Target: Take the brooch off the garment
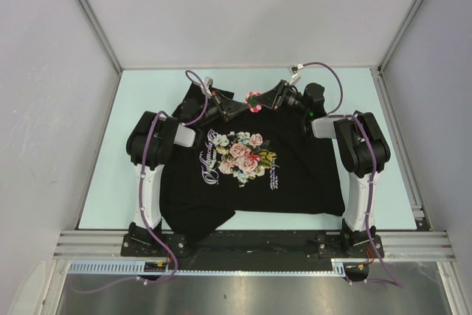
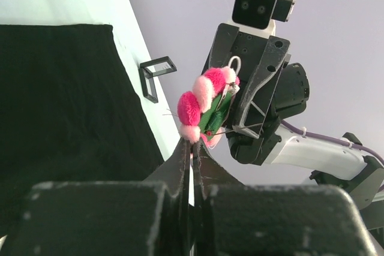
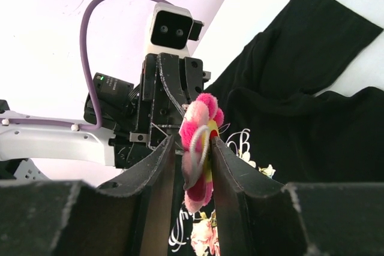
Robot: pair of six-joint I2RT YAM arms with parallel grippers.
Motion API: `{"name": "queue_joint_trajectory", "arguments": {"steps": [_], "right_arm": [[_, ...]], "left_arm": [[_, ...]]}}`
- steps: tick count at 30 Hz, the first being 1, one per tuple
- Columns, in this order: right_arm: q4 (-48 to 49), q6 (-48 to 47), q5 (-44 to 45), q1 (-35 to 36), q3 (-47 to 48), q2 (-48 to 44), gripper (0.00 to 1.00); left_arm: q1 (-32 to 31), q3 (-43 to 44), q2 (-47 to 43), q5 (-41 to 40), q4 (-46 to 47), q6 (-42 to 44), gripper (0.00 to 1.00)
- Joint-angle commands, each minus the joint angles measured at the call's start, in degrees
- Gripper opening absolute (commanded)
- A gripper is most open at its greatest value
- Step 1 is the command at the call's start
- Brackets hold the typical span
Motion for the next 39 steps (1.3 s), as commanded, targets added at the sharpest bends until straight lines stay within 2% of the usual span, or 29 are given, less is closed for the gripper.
{"name": "queue_joint_trajectory", "arguments": {"steps": [1, 12, 20, 23, 25, 26, 28, 29, 32, 39], "right_arm": [[0.6, -2.21, 0.05, 0.61, 2.25, 0.31, 0.34], [-2.3, -4.14, 1.11, 0.87, 2.6, -0.13, 0.25], [-1.51, -3.53, 0.32, 0.6, 2.6, -0.31, 0.0], [-0.02, -2.48, -0.82, 0.26, 2.6, -0.22, 0.0], [0.95, -1.51, -1.61, 0.17, 2.6, -0.31, 0.0], [0.95, -1.42, -1.87, 0.17, 2.6, -0.4, 0.0], [1.3, -0.81, -2.23, -0.1, 2.6, -0.31, 0.0], [1.91, -0.19, -2.49, -0.1, 2.6, 0.04, 0.0], [6.65, 4.37, -3.98, -0.54, 2.6, 0.92, 0.0], [10.0, 6.75, -5.31, -0.72, 2.6, 1.54, 0.0]], "left_arm": [[0.01, 0.93, -0.61, -1.12, 20.75, 0.79, 0.0], [-0.34, 0.76, -1.58, -0.77, 20.14, 1.85, 0.0], [-0.35, 0.84, -1.58, -0.24, 19.88, 2.03, 0.0], [-0.26, 1.19, -1.84, 0.98, 18.82, 2.81, 0.01], [-0.08, 1.11, -2.45, 1.69, 17.08, 3.87, 0.08], [0.01, 0.93, -2.81, 1.95, 16.54, 5.09, 0.17], [0.01, 0.41, -4.56, 2.48, 13.91, 6.76, 0.25], [0.01, 0.06, -5.61, 2.31, 12.25, 9.73, 0.35], [-0.52, -1.35, -9.13, 1.78, 5.48, 16.86, 0.47], [-2.18, -2.15, -13.09, 0.29, -2.43, 25.83, 0.59]]}}
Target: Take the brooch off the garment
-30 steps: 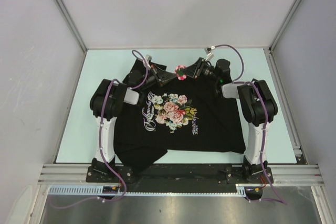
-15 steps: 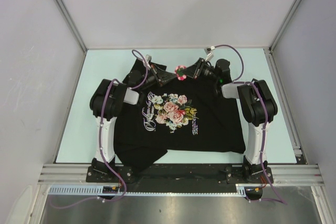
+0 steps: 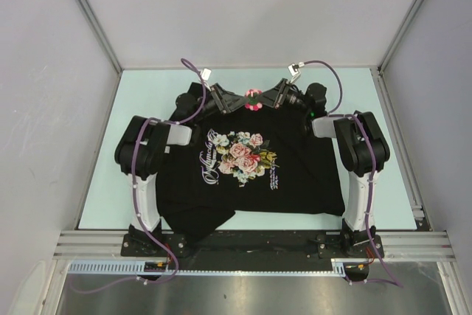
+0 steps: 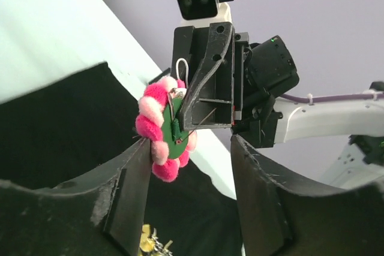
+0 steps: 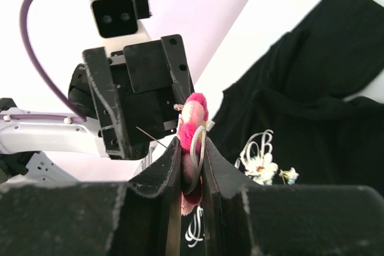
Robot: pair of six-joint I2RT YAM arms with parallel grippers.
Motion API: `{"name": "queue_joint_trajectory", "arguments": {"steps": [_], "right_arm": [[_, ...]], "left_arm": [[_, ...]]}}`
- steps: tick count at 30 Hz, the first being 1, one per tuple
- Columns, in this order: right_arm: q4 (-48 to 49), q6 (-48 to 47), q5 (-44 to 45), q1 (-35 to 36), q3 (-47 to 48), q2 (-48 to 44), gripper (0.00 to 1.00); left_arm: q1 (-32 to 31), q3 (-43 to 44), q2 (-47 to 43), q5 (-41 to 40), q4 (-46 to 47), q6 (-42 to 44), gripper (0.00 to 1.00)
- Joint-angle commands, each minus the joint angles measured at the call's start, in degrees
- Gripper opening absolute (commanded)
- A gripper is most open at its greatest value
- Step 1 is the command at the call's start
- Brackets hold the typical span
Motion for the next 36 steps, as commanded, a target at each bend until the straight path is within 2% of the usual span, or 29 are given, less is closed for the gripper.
{"name": "queue_joint_trajectory", "arguments": {"steps": [1, 9, 16, 26, 29, 31, 36], "right_arm": [[5.21, 1.86, -1.74, -0.06, 2.08, 0.88, 0.0], [5.56, 2.12, -1.57, -0.15, 2.08, 1.23, 0.0], [5.39, 1.6, -1.83, 0.12, 2.08, 0.88, 0.0], [-2.34, -5.7, -0.6, 1.44, 2.43, -1.49, 0.0], [-2.43, -5.79, -0.77, 1.52, 2.52, -1.49, 0.0], [-1.47, -5.18, -1.21, 1.44, 2.52, -1.14, 0.0], [0.29, -4.82, -3.32, 1.52, 2.96, -1.05, 0.0]], "left_arm": [[-1.8, 0.0, -4.39, -0.66, -0.85, 9.38, 0.64], [-2.33, 0.18, -4.48, -0.48, -0.33, 9.74, 0.61], [-2.41, 0.97, -3.26, -1.62, -0.59, 7.9, 0.5], [-2.41, 0.88, -3.69, -3.2, -3.32, 9.04, 0.58], [-2.41, 0.96, -3.17, -3.38, -2.53, 8.25, 0.5], [-2.33, 1.14, -2.38, -2.5, 0.18, 6.93, 0.41], [-1.71, 2.72, 0.96, 0.13, 5.82, 0.69, 0.36]]}}
